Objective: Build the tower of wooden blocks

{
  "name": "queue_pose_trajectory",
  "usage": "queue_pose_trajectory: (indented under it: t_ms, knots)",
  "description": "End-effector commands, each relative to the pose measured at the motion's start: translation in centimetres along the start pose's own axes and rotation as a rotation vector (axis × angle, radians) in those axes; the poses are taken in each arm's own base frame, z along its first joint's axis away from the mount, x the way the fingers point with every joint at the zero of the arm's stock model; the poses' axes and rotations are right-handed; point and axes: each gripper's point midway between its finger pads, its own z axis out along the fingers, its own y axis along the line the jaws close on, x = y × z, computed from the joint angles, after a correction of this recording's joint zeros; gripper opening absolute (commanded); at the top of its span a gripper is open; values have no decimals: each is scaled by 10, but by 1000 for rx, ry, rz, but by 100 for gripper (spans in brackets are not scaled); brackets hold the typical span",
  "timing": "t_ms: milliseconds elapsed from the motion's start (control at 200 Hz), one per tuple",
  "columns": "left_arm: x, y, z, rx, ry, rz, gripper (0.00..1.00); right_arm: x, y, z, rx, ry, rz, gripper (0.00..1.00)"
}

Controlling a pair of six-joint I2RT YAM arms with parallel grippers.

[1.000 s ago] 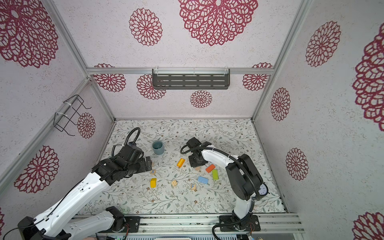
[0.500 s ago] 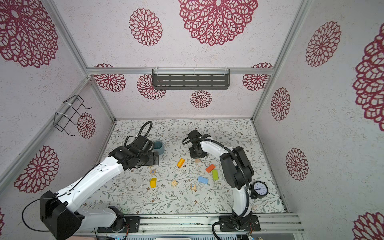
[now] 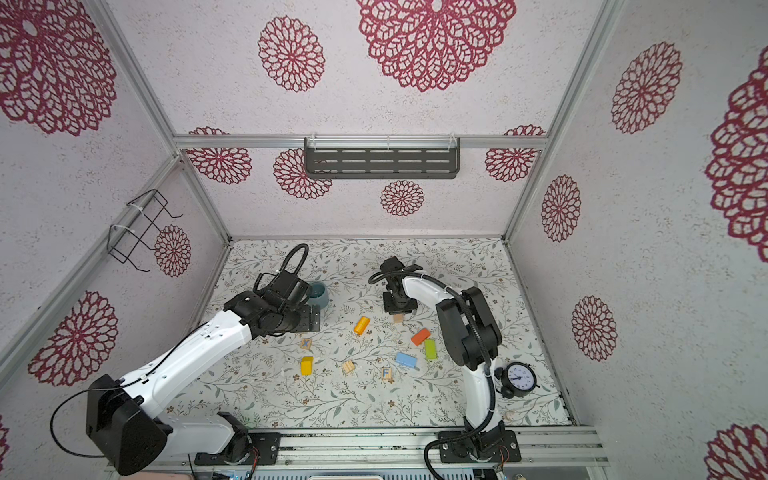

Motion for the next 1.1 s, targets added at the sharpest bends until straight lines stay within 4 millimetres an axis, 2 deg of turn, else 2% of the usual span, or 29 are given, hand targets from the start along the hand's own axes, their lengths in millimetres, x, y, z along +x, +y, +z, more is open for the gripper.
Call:
queue_pose_trajectory:
  t_ms: [0,255,505,600,660,785,896,1096]
  knots:
    - [-5,-6,-2,19,-11,9,97,-3,-3,1,11,0,36,33]
    - [-4,-5,-3,14,-4,14,97,-3,-2,3,8,8,35,48]
    - [-10,-9,-9,18,-2,43,100,-19,-2,-22,-2,-54,39,54]
    - [-12,-15,-8,28,20,70,93,-24,-1,-36,-23,-85,42,54]
    - [-13,-24,-7,63,39,92,82,-26,-1,-44,-50,-101,51,51]
    - [-16,-45,-5,134,73,116,66,-28,-6,-61,-103,-139,80,51]
    - [-22,-59,2,154,98,134,60,-26,-15,-74,-135,-182,109,51]
    - [-25,-94,22,174,161,208,54,-18,-31,-94,-311,-253,208,62]
